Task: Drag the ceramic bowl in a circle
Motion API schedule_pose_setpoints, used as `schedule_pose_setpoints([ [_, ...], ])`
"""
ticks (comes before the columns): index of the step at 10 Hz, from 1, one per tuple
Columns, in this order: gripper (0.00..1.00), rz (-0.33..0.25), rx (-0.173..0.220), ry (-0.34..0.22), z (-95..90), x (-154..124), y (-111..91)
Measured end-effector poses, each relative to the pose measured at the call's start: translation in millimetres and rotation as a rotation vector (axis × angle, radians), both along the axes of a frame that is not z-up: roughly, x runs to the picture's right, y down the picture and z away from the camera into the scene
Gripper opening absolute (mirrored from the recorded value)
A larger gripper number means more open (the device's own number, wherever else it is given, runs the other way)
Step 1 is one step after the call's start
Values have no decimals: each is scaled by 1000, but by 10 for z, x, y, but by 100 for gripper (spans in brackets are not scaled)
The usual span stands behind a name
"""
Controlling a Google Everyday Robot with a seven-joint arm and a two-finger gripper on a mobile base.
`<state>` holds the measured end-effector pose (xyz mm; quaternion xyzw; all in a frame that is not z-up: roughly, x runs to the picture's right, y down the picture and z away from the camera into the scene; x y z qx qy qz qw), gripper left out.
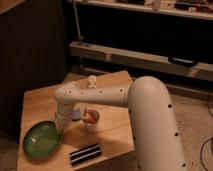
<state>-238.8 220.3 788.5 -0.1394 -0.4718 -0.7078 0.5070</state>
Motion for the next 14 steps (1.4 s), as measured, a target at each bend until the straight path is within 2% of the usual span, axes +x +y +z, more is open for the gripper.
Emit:
schedule_pose_setpoints([
  [3,14,7,-3,27,-55,209,-37],
  [6,14,2,9,45,-131,363,-150],
  [8,14,7,16,45,-213,462,-288],
  [10,14,7,11,29,-320,575,-298],
  [13,14,-71,29,-12,-568,640,-282],
  [14,14,-135,44,-27,-695,661,-258],
])
